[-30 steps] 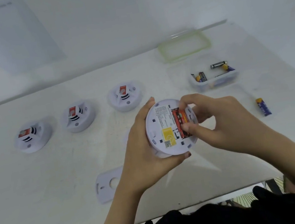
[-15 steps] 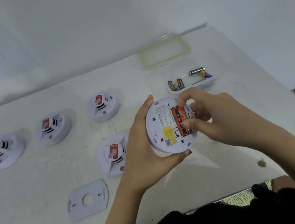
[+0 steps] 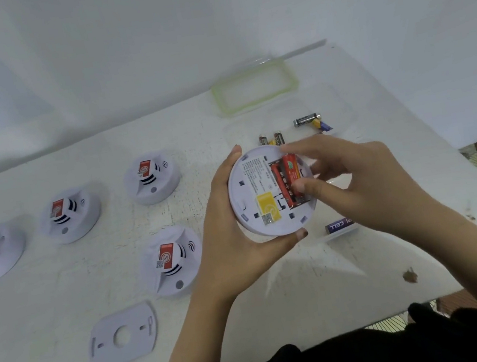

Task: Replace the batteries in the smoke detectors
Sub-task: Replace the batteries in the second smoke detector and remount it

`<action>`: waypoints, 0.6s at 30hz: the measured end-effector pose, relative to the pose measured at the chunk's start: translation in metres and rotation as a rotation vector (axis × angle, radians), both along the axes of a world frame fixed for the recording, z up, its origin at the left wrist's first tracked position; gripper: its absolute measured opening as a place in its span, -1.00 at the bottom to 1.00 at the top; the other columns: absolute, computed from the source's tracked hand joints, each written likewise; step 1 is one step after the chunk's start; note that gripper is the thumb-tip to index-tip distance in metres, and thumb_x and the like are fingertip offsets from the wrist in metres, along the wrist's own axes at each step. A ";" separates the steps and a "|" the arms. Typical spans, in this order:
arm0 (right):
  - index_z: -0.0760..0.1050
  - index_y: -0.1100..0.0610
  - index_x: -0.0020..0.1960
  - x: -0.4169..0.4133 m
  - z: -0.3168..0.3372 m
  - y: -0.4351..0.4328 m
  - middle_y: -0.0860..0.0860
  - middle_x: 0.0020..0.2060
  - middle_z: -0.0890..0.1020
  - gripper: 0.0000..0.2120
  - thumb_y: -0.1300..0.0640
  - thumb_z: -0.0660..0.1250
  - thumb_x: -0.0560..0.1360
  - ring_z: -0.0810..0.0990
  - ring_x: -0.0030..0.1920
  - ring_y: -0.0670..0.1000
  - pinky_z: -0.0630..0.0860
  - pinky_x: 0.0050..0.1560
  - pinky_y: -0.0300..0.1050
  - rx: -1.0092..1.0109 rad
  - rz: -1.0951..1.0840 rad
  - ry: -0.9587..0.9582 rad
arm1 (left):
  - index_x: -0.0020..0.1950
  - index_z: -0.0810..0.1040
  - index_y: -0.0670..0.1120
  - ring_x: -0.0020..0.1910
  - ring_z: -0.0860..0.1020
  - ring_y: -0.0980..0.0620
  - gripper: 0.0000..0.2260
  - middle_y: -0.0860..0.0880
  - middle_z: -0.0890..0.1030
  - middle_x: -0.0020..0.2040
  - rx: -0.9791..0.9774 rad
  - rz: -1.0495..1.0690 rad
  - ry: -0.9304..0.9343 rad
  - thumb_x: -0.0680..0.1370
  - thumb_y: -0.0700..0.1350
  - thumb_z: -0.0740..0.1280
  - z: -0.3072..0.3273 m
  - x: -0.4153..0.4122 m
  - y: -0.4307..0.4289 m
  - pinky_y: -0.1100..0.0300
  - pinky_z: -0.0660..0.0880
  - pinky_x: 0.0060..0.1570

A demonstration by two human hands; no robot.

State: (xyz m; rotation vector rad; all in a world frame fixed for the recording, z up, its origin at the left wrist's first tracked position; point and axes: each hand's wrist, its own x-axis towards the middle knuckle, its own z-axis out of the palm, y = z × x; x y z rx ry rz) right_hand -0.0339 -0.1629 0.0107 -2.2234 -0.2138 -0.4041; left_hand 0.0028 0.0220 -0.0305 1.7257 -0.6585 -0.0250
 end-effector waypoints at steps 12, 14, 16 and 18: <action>0.57 -0.01 -0.11 -0.009 -0.002 -0.027 -0.20 -0.33 0.67 -0.78 0.31 0.41 0.43 0.61 -0.23 -0.21 0.42 -0.15 -0.48 0.241 -0.134 0.102 | 0.39 0.23 0.10 0.43 0.29 -0.13 -0.16 -0.10 0.30 0.41 0.082 0.219 -0.105 0.20 0.13 0.55 -0.007 0.010 -0.001 -0.18 0.31 0.36; 0.55 -0.06 -0.11 -0.009 -0.006 -0.035 -0.23 -0.34 0.65 -0.81 0.22 0.42 0.43 0.55 -0.16 -0.26 0.35 -0.13 -0.54 0.051 -0.120 0.202 | 0.38 0.24 0.14 0.40 0.33 -0.09 -0.16 -0.05 0.35 0.39 0.079 0.226 -0.075 0.19 0.13 0.56 -0.005 0.011 0.000 -0.17 0.35 0.33; 0.54 -0.13 -0.02 -0.010 -0.007 -0.037 -0.38 -0.23 0.55 -0.83 0.09 0.42 0.44 0.48 -0.08 -0.34 0.28 -0.07 -0.59 -0.111 -0.112 0.178 | 0.40 0.23 0.11 0.39 0.36 -0.06 -0.13 -0.02 0.37 0.38 0.080 0.208 -0.056 0.19 0.11 0.57 -0.005 0.011 -0.001 -0.15 0.37 0.32; 0.54 -0.10 0.17 -0.007 -0.002 -0.036 -0.46 -0.06 0.45 -0.72 -0.03 0.38 0.47 0.44 0.00 -0.38 0.23 0.03 -0.62 -0.198 -0.069 0.109 | 0.42 0.25 0.06 0.39 0.37 -0.05 -0.13 0.00 0.38 0.37 0.087 0.180 -0.053 0.20 0.11 0.57 -0.005 0.010 -0.003 -0.12 0.38 0.33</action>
